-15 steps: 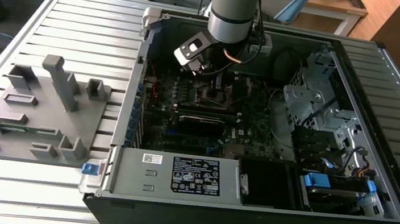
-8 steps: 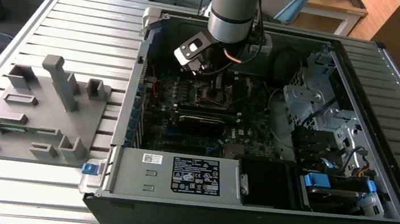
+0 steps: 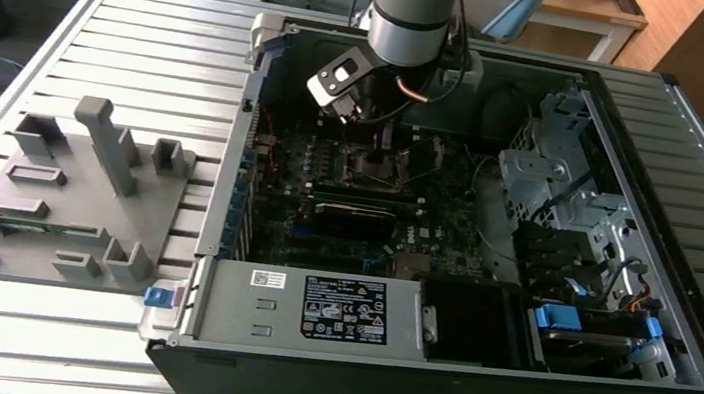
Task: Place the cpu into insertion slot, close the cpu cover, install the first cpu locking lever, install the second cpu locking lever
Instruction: 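Place the cpu into insertion slot, then close the cpu cover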
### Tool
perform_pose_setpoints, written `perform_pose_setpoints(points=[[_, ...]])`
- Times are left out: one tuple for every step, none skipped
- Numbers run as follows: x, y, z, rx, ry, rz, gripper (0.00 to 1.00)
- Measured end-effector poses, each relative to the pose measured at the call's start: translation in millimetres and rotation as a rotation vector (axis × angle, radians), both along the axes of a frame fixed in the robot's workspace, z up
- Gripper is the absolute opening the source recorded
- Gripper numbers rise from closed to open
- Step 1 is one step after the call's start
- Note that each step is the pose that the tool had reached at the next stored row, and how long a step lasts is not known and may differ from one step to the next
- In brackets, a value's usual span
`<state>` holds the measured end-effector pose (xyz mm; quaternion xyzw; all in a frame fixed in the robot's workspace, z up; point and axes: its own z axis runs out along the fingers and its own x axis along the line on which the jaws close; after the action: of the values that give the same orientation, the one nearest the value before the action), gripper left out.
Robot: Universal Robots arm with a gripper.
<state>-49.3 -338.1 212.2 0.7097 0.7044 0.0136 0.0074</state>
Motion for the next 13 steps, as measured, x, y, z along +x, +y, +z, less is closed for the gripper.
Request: perform_pose_setpoints(points=[[0.0,0.0,1.5,-0.0001,0.0000,0.000,0.11],[0.0,0.0,2.7,0.0000,0.0000,0.000,0.11],[0.0,0.0,3.9,0.0000,0.0000,0.000,0.11],[0.0,0.0,4.9,-0.0001,0.0000,0.000,0.11],[0.0,0.0,5.7,-0.0001,0.0000,0.000,0.11],[0.0,0.0,6.0,0.0001,-0.0001,0.000,0.11],[0.0,0.1,5.9,0.0002,-0.0002,0.000,0.11],[0.0,0.0,6.0,0.0003,-0.0002,0.000,0.11],[0.0,0.0,9.5,0.0000,0.0000,0.000,0.11],[0.0,0.0,11.1,0.0000,0.0000,0.000,0.11],[0.0,0.0,11.3,-0.0002,0.0001,0.000,0.11],[0.0,0.0,11.4,-0.0002,0.0001,0.000,0.11],[0.0,0.0,11.6,-0.0002,0.0002,0.000,0.11]])
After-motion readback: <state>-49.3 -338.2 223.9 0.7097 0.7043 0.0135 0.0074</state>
